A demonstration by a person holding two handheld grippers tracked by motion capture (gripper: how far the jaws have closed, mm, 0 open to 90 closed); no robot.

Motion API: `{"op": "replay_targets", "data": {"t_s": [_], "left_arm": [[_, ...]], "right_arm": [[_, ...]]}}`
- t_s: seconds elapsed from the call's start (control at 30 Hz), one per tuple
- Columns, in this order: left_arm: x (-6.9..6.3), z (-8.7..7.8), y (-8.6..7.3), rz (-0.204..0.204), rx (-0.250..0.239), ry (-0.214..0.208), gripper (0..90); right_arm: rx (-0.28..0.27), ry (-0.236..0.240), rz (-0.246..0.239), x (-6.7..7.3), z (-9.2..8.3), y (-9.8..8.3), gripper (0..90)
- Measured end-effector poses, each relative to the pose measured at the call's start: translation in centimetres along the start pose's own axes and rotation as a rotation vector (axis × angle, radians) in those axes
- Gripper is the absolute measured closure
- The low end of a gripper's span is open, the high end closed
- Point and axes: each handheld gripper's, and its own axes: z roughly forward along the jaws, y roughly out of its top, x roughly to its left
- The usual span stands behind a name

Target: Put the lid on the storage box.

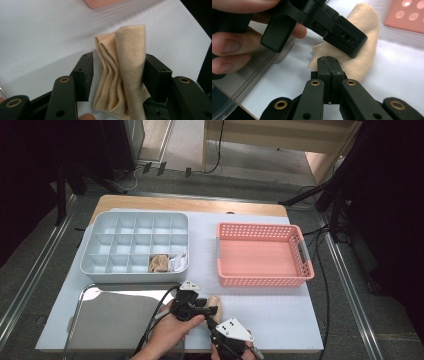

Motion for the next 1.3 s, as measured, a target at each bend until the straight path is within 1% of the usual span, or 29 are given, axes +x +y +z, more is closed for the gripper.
{"op": "replay_targets", "data": {"t_s": [0.1,0.17,0.2,0.27,0.37,0.43,0.5,0.57,0.63,0.67,0.77,0.83,0.87,0.9,0.97,1.0,1.03,1.13,1.2,1.23,1.3], "left_arm": [[0.0,0.2,0.0,0.0,0.009,-0.02,60.2],[0.0,0.3,-0.1,0.0,0.009,-0.037,66.2],[0.1,0.2,-0.1,0.005,0.007,-0.046,68.9],[0.1,0.1,-0.2,0.009,-0.001,-0.051,72.3],[0.2,-0.1,-0.3,0.015,-0.014,-0.057,74.5],[0.2,-0.5,-0.4,0.03,-0.028,-0.046,75.0],[0.1,-1.1,-0.5,0.054,-0.052,-0.029,75.3],[0.0,-1.9,-0.6,0.067,-0.085,-0.007,75.4],[0.2,-2.8,-0.6,0.071,-0.121,0.003,75.4],[0.3,-3.3,-0.5,0.074,-0.14,0.017,75.4],[0.4,-4.7,-0.5,0.088,-0.186,0.029,75.5],[0.5,-5.5,-0.4,0.095,-0.21,0.046,75.5],[0.6,-5.9,-0.4,0.1,-0.214,0.04,75.5],[0.7,-6.2,-0.4,0.096,-0.221,0.043,75.5],[1.0,-6.9,-0.3,0.093,-0.236,0.046,75.5],[1.1,-7.2,-0.3,0.094,-0.24,0.048,75.5],[1.3,-7.5,-0.3,0.094,-0.247,0.05,75.5],[1.9,-8.6,-0.3,0.089,-0.272,0.049,75.5],[2.1,-9.3,-0.2,0.09,-0.285,0.054,75.5],[2.2,-9.7,-0.1,0.093,-0.292,0.055,75.5],[2.4,-10.3,0.1,0.098,-0.31,0.067,75.5]], "right_arm": [[0.009,-0.004,-0.014,0.2,-0.2,0.0,90.0],[0.026,0.003,-0.029,0.3,-0.3,-0.2,90.0],[0.024,0.003,-0.024,0.2,-0.3,-0.3,90.0],[0.018,0.013,-0.015,0.0,-0.6,-0.3,90.0],[0.006,0.021,-0.006,-0.4,-1.3,0.0,89.4],[-0.004,0.026,0.002,-0.7,-1.7,0.1,88.6],[-0.016,0.034,0.014,-1.2,-2.1,0.2,87.5],[-0.029,0.036,0.023,-1.6,-2.4,0.4,86.2],[-0.035,0.041,0.032,-1.9,-2.7,0.5,84.7],[-0.042,0.042,0.031,-2.1,-2.8,0.6,83.4],[-0.051,0.029,0.027,-2.4,-3.1,0.8,80.3],[-0.054,0.023,0.035,-2.5,-3.1,0.8,78.3],[-0.051,0.023,0.036,-2.6,-3.1,0.8,77.1],[-0.051,0.024,0.035,-2.7,-3.1,0.8,75.3],[-0.054,0.02,0.037,-3.0,-3.1,0.9,69.4],[-0.059,0.016,0.039,-3.1,-3.0,0.9,64.9],[-0.058,0.01,0.05,-3.2,-3.0,1.0,59.7],[-0.067,0.004,0.054,-3.6,-2.8,1.1,42.9],[-0.067,-0.016,0.06,-3.9,-2.8,1.2,31.3],[-0.074,-0.029,0.065,-4.1,-2.8,1.3,27.0],[-0.09,-0.037,0.079,-4.5,-2.9,1.5,19.3]]}}
